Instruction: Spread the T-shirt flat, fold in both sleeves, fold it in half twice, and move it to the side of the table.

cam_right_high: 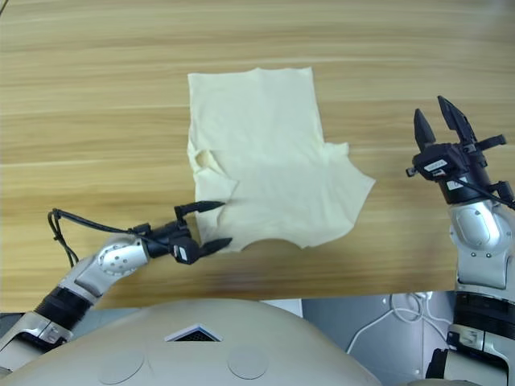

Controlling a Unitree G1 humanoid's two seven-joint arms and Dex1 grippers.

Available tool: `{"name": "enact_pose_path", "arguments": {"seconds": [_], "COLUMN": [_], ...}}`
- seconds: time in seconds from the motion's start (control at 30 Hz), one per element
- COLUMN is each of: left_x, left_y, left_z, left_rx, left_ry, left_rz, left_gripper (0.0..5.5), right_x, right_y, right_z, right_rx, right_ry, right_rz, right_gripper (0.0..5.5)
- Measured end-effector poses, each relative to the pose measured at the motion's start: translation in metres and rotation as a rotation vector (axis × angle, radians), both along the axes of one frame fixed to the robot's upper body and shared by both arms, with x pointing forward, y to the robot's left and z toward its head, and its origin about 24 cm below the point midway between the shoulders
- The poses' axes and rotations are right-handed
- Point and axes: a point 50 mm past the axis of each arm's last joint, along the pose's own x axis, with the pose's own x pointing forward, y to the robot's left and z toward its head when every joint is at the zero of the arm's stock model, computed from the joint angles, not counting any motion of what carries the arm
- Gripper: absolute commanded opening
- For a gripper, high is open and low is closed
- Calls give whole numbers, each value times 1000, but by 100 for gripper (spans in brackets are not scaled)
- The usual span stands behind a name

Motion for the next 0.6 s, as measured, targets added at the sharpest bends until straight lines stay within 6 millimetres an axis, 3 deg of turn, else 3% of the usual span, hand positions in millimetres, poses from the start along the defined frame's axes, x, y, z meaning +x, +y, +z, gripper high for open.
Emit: {"name": "enact_pose_path", "arguments": {"seconds": [0.27, 0.4, 0.47, 0.6], "left_x": [-10, -1, 2, 3], "left_y": [9, 19, 11, -7], "left_z": [2, 9, 25, 79], "left_rx": [38, 51, -72, -431], "left_ry": [39, -36, -89, -193], "left_rz": [34, 103, 116, 123], "left_gripper": [447, 447, 447, 447], "right_x": [-12, -42, -52, -58], "right_y": [0, 5, -2, -15], "right_z": [-2, -36, -37, -16], "right_rx": [-84, -199, -241, -404], "right_ry": [105, 397, 465, 527], "right_rz": [45, 175, 172, 171], "right_gripper": [157, 157, 157, 157]}}
